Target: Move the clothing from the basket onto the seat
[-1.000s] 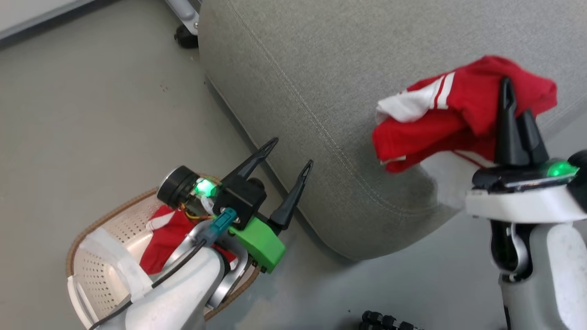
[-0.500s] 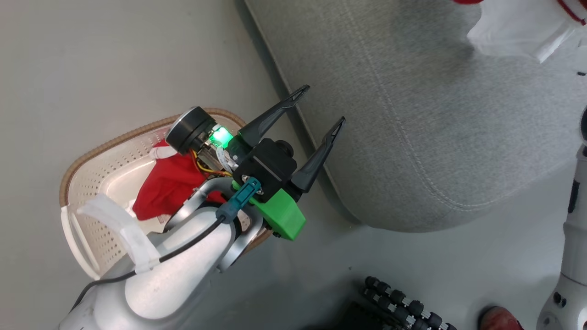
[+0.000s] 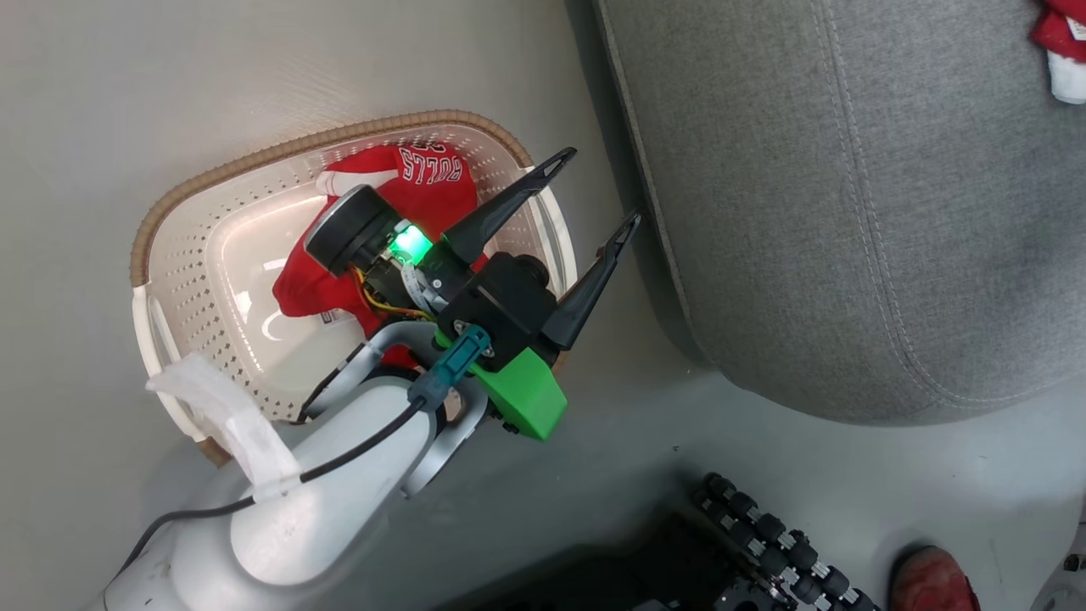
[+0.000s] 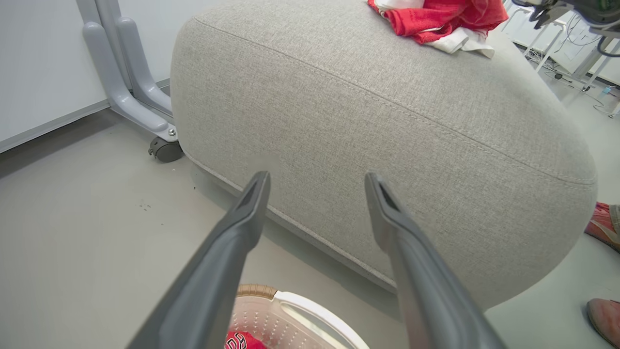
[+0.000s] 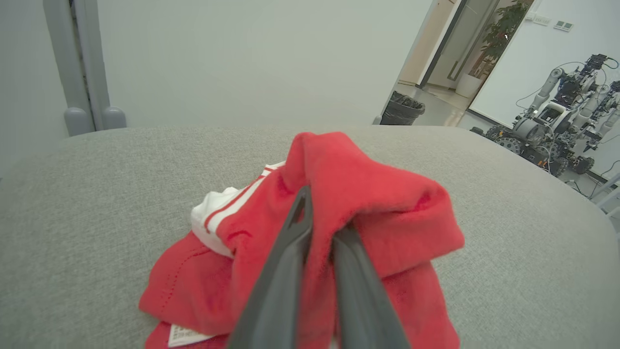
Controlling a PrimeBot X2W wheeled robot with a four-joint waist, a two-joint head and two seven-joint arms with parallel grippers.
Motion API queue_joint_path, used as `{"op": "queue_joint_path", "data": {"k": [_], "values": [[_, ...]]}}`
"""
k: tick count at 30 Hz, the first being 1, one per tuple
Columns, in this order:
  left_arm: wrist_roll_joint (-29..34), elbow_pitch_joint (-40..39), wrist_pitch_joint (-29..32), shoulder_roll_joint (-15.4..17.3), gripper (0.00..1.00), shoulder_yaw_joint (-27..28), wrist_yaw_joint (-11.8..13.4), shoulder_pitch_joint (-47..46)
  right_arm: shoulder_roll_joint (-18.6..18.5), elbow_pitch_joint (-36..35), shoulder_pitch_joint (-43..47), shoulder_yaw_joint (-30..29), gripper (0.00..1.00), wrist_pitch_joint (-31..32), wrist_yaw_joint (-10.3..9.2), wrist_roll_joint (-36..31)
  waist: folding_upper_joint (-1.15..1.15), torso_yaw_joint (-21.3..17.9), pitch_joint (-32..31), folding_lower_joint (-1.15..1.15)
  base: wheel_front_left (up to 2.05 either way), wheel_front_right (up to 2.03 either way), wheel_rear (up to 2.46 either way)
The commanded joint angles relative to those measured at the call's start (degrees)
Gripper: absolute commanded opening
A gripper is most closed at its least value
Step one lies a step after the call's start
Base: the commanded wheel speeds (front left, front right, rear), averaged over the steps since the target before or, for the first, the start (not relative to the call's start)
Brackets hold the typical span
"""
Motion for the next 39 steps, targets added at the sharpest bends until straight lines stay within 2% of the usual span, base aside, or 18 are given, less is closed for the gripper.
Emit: {"op": "queue_joint_path", "data": {"k": [1,2,6,10,15,21,26,33,35,39], "values": [[0.1,0.3,-0.4,0.3,1.0,0.0,0.2,0.1,0.5,0.4,0.3,-0.7,0.6,-0.2,-0.04,0.0,0.0,0.5,-0.3,-0.01,0.0,0.0,0.0],[-0.2,0.6,-1.0,-0.1,1.0,0.1,0.2,0.3,0.9,0.5,0.5,-1.4,1.0,-0.2,-0.04,-0.2,0.0,0.5,-0.9,-0.01,0.0,0.0,0.0],[-1.4,2.7,-3.5,-1.1,1.0,0.6,1.0,1.8,2.5,-1.0,3.1,-2.0,1.0,-0.2,-0.04,-1.0,0.0,1.4,-4.3,-0.01,0.0,0.0,0.0],[-3.6,5.9,-7.1,-2.3,1.0,2.1,2.1,3.8,3.2,-3.0,8.0,0.4,1.0,-0.2,-0.05,-1.1,0.0,3.0,-9.1,-0.01,0.0,0.0,0.0],[-7.1,11.2,-12.2,-4.0,1.0,4.3,3.6,7.9,3.1,-5.2,15.5,6.7,1.0,-0.2,-0.05,-0.2,0.0,5.8,-16.0,-0.01,0.0,0.0,0.0],[-11.0,18.0,-15.5,-6.7,1.0,8.6,4.7,13.7,2.4,-6.3,22.9,16.6,1.0,-0.2,-0.05,1.6,0.0,11.2,-24.5,-0.01,0.0,0.0,0.0],[-10.1,17.7,-15.9,-9.5,1.0,16.5,6.0,20.0,2.7,-6.2,26.8,23.9,1.0,-0.2,-0.05,2.8,0.0,16.0,-30.8,-0.01,0.0,0.0,0.0],[-5.9,14.8,-15.8,-12.3,1.0,28.7,4.3,31.6,3.0,-6.3,30.6,29.7,1.0,-0.2,-0.06,3.7,0.0,20.4,-38.1,-0.01,0.0,0.0,0.0],[-4.8,13.4,-15.8,-13.0,1.0,31.7,3.3,34.5,3.1,-7.4,31.7,30.0,1.0,-0.2,-0.06,3.1,0.0,21.3,-39.7,-0.01,0.0,0.0,0.0],[-1.2,9.0,-15.8,-14.0,1.0,36.5,-0.4,39.2,4.0,-9.4,34.4,29.7,1.0,-0.2,-0.06,2.3,0.0,22.2,-42.9,-0.01,0.0,0.0,0.0]]}}
